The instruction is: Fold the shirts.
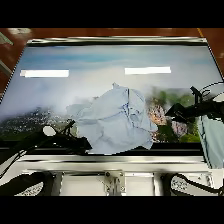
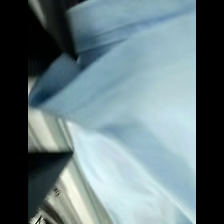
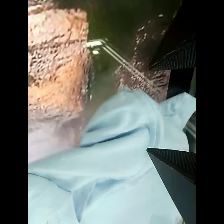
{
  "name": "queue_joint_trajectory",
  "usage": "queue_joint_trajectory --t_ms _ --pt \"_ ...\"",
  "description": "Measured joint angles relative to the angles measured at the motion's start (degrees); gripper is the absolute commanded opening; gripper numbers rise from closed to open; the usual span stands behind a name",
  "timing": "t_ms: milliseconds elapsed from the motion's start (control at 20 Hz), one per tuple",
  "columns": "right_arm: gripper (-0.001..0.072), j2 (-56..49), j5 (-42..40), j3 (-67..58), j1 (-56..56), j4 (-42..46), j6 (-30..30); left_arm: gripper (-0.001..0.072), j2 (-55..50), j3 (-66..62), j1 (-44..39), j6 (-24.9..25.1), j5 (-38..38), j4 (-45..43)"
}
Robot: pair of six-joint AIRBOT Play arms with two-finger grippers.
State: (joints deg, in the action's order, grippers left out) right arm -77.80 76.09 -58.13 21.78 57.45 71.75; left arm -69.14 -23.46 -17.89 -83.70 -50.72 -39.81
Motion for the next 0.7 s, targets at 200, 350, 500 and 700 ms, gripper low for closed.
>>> queue_joint_trajectory --t_ms 200,350,500,700 --pt "0.0672 -0.7 -0.6 0.7 -3.7 2.6 0.0 0.0043 -0.9 -0.7 -1.4 1.2 4.2 3.5" --pt "0.0671 -3.2 -2.1 1.4 -6.8 4.1 0.0 0.0042 0.9 -2.1 -1.7 1.7 5.2 4.7" --pt "0.0671 -7.0 -3.7 1.7 -10.5 4.6 0.2 0.0042 4.3 -3.0 -1.8 1.9 5.1 5.2" --pt "0.0262 -11.2 -4.5 1.8 -15.4 4.5 0.7 0.0041 8.6 -3.5 -1.8 2.0 5.0 5.4"
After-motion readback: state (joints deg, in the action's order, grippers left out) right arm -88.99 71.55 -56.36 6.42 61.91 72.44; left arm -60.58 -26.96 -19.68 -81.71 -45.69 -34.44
